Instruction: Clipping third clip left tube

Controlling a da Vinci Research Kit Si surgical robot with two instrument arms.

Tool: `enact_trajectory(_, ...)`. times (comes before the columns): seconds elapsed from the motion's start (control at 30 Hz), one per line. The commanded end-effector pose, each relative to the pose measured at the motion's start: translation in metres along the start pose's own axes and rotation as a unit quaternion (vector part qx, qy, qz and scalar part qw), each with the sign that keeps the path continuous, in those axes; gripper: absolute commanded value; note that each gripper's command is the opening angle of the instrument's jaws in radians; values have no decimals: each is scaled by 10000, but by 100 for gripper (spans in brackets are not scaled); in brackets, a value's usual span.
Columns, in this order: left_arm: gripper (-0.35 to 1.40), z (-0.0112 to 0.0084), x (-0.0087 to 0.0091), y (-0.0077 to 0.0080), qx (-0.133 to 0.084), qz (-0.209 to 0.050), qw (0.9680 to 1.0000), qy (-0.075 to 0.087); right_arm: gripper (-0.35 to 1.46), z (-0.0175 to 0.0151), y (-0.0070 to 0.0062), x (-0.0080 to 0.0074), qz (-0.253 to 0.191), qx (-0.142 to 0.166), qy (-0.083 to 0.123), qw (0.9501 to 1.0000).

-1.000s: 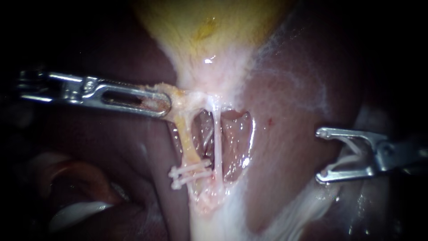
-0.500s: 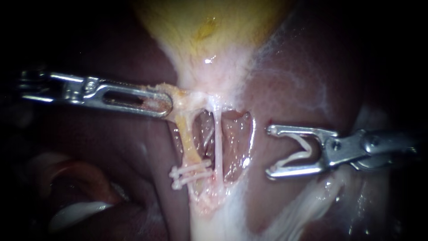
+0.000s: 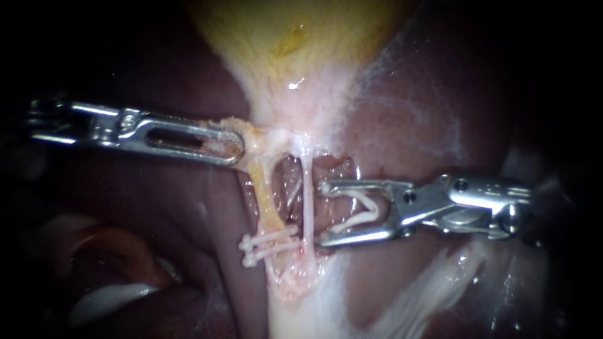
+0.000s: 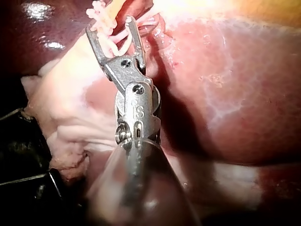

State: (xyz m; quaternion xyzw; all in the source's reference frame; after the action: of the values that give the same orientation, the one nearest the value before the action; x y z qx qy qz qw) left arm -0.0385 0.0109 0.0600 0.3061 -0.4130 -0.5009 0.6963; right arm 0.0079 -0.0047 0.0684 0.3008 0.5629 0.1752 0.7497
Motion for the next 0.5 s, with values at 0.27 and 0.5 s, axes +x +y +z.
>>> enact_trajectory(0.27,-35,1,0,-2,-19,-4,10000,-12,45,24,12,-14,154,8,-22,9999)
enact_trajectory(0.5,-35,2,0,-3,-11,-6,10000,-7,46,37,22,-14,239,30,-19,9997)
